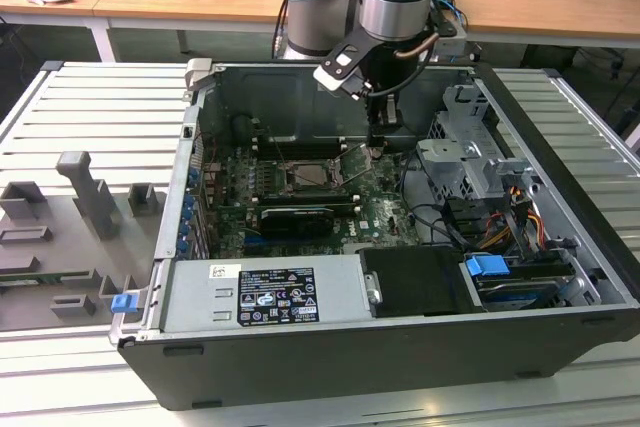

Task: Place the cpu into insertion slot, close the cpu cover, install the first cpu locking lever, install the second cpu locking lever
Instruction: 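Close the cpu cover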

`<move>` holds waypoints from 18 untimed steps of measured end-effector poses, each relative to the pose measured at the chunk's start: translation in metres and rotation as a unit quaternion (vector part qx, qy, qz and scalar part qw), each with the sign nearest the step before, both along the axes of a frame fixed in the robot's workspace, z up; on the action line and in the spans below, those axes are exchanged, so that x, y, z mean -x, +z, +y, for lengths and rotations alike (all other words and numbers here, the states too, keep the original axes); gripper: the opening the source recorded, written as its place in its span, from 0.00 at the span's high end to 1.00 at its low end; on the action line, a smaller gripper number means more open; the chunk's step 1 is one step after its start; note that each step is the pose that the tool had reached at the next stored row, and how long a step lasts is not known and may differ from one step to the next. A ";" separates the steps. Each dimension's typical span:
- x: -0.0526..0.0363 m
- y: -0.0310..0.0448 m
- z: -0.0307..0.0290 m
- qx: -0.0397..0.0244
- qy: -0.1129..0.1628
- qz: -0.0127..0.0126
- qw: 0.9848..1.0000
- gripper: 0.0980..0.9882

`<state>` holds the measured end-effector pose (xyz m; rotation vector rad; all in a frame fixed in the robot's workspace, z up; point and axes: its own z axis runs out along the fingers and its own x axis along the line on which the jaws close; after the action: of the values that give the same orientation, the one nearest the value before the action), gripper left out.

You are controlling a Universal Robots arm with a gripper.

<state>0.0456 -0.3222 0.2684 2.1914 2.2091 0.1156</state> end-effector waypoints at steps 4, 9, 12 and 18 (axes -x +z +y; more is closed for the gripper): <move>-0.0008 -0.0009 0.0000 0.000 0.000 0.000 1.000 0.99; -0.0045 -0.0059 0.0000 0.000 0.001 0.000 1.000 0.99; -0.0123 -0.0105 0.0000 0.000 0.005 0.001 1.000 0.99; -0.0146 -0.0244 0.0001 0.001 0.007 0.002 1.000 0.99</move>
<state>0.0602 -0.3221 0.2440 2.1769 2.2263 0.1106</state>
